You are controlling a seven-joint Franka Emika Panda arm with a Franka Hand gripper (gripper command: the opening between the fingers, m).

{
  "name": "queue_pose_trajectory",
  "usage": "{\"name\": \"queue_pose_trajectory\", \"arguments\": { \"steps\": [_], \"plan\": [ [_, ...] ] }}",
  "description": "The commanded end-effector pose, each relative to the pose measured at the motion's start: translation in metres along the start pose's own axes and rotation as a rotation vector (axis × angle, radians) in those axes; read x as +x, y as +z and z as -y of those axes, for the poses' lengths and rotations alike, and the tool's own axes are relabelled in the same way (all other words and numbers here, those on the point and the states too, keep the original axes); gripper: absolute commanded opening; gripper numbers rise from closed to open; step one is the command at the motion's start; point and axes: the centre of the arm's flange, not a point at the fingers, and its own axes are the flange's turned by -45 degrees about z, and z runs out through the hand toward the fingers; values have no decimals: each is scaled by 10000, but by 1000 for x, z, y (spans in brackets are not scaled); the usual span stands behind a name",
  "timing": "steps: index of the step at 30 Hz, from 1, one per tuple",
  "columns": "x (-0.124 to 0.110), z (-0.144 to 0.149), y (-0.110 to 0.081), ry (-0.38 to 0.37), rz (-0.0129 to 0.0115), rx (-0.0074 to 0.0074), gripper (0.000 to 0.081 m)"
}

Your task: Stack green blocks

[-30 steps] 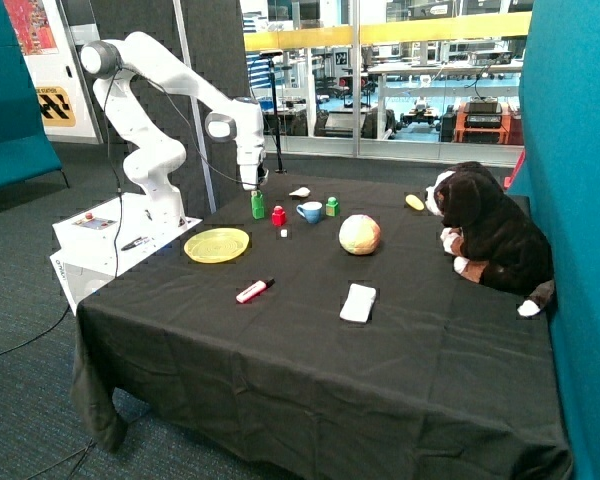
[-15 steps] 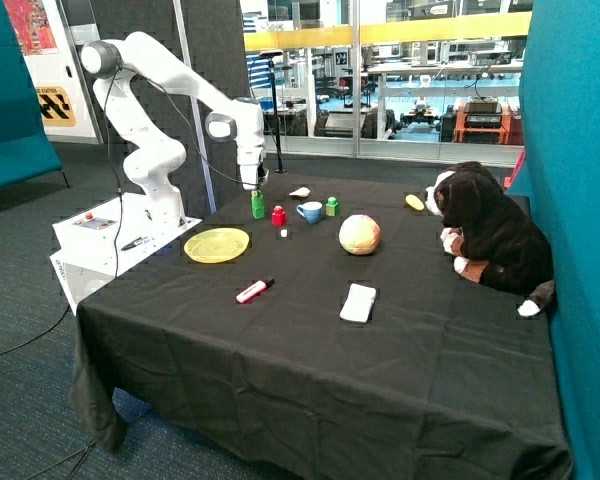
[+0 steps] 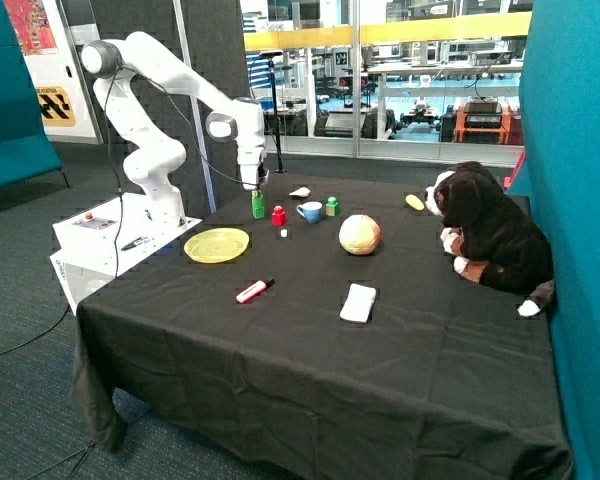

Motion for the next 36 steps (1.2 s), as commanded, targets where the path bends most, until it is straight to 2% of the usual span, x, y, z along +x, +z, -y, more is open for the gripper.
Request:
{"name": "queue_pose_trajectory", "arguments": {
  "steps": [1,3,4,8,17,23,32,36],
  "plan": [
    [1,-4,-3,54,23,2,707],
    [1,-4,-3,52,23,2,757],
    [1,-4,-3,48,23,2,722],
    [1,-4,-3,67,23,2,714],
    [0,-2,-4,-4,23,2,748],
    [0,0,-6,-78,23,2,804],
    [2,1,-10,-60,23,2,808],
    [7,-3,-19,-66,23,2,808]
  ]
}}
